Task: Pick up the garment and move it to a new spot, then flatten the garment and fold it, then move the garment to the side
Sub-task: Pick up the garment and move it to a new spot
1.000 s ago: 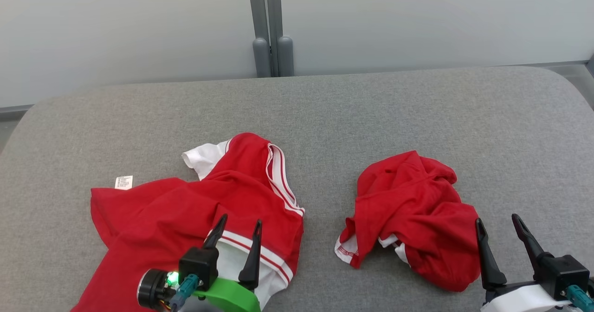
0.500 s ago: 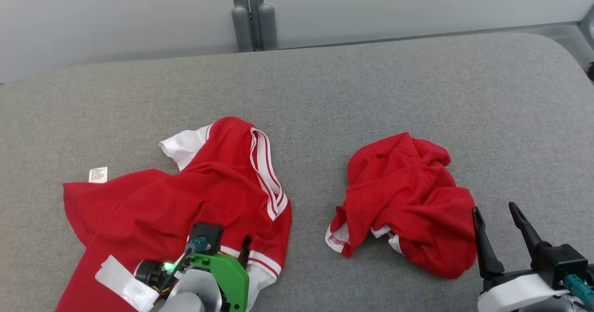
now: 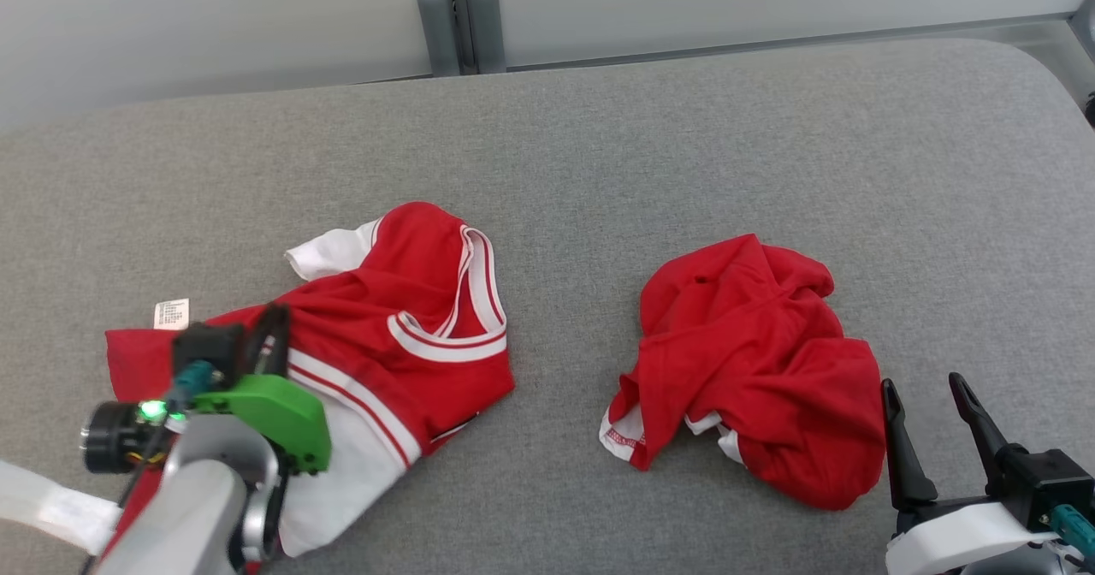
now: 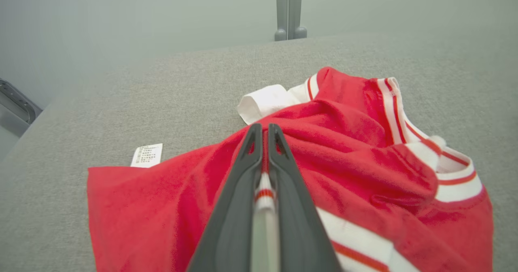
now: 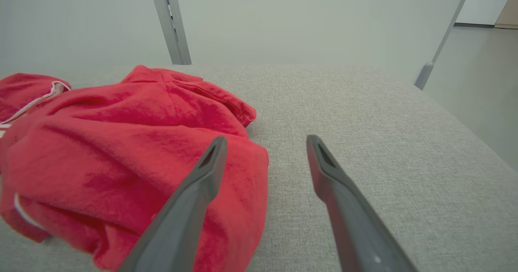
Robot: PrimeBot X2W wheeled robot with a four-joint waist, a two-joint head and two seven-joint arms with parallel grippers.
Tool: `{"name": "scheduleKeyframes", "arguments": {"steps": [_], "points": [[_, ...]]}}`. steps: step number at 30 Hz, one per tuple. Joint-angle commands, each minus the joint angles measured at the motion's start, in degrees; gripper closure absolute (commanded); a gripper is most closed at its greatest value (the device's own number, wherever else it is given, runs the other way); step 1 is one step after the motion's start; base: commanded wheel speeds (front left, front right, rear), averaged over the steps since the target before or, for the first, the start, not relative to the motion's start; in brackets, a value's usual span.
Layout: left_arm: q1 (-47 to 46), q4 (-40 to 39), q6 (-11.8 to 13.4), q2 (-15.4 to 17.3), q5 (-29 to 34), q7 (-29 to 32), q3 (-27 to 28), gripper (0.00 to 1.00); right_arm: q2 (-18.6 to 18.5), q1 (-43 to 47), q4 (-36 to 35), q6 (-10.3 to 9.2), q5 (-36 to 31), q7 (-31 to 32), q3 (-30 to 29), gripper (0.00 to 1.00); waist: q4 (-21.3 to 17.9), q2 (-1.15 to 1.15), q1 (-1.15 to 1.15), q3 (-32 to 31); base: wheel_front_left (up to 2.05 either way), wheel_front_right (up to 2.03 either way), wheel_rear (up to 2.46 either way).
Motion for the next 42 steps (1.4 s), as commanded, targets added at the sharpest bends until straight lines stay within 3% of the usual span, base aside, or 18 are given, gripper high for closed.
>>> {"name": "scheduleKeyframes", "arguments": {"steps": [1,8,14,22,28,32,42], "points": [[-0.9,-1.6,0.8,1.5,-0.4,-0.4,1.2,1.0,-0.1,0.0,0.1,-0.02,0.1,-0.2,0.1,0.0,0.5,0.0,0.0,-0.4,0.0,0.0,0.0],[-4.2,-8.8,4.2,13.4,-0.9,1.2,10.4,1.0,-0.7,-0.7,0.2,-0.02,0.3,-0.2,0.9,0.0,0.9,0.0,0.0,-0.3,0.0,0.0,0.0],[-9.9,-9.5,3.8,24.0,-1.4,3.0,17.5,1.0,-1.0,-1.5,-0.1,-0.02,0.4,-0.2,1.0,0.0,0.3,0.0,0.0,1.1,0.0,0.0,0.0],[-19.8,-2.7,3.0,32.4,0.8,2.9,21.5,1.0,-0.6,-3.0,0.3,-0.02,0.6,-0.2,2.0,0.0,-1.4,0.0,0.0,3.2,0.0,0.0,0.0],[-24.2,2.6,2.7,37.2,3.9,2.3,21.3,1.0,-1.0,-3.4,0.4,-0.02,0.7,-0.2,1.9,0.0,-2.5,0.0,0.0,4.4,0.0,0.0,0.0],[-24.3,5.0,1.5,34.6,3.2,1.7,19.9,1.0,-0.9,-3.7,0.3,-0.02,0.8,-0.2,1.7,0.0,-2.7,0.0,0.0,5.2,0.0,0.0,0.0],[-18.2,13.3,-1.2,20.1,-1.2,-2.0,15.3,1.0,-0.6,-5.6,0.4,-0.02,0.7,-0.2,2.8,0.0,-2.3,0.0,0.0,8.2,0.0,0.0,0.0]]}}
